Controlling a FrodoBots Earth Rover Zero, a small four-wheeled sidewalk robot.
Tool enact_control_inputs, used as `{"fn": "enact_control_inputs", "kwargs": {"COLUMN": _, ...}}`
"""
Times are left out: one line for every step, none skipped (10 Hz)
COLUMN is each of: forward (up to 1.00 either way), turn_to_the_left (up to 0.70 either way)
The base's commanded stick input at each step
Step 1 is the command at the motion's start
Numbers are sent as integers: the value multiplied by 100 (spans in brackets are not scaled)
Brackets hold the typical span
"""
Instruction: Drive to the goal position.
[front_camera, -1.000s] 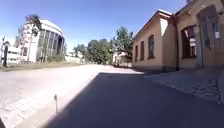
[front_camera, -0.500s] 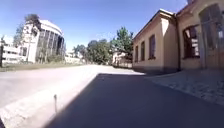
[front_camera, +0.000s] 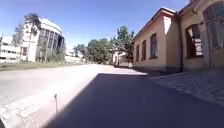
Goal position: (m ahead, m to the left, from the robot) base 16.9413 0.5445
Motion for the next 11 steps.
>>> {"fn": "enact_control_inputs", "kwargs": {"forward": 60, "turn_to_the_left": 0}}
{"fn": "enact_control_inputs", "kwargs": {"forward": 60, "turn_to_the_left": 0}}
{"fn": "enact_control_inputs", "kwargs": {"forward": 60, "turn_to_the_left": 0}}
{"fn": "enact_control_inputs", "kwargs": {"forward": 60, "turn_to_the_left": 0}}
{"fn": "enact_control_inputs", "kwargs": {"forward": 60, "turn_to_the_left": 0}}
{"fn": "enact_control_inputs", "kwargs": {"forward": 60, "turn_to_the_left": 0}}
{"fn": "enact_control_inputs", "kwargs": {"forward": 60, "turn_to_the_left": 0}}
{"fn": "enact_control_inputs", "kwargs": {"forward": 60, "turn_to_the_left": 0}}
{"fn": "enact_control_inputs", "kwargs": {"forward": 60, "turn_to_the_left": 0}}
{"fn": "enact_control_inputs", "kwargs": {"forward": 60, "turn_to_the_left": 0}}
{"fn": "enact_control_inputs", "kwargs": {"forward": 60, "turn_to_the_left": 0}}
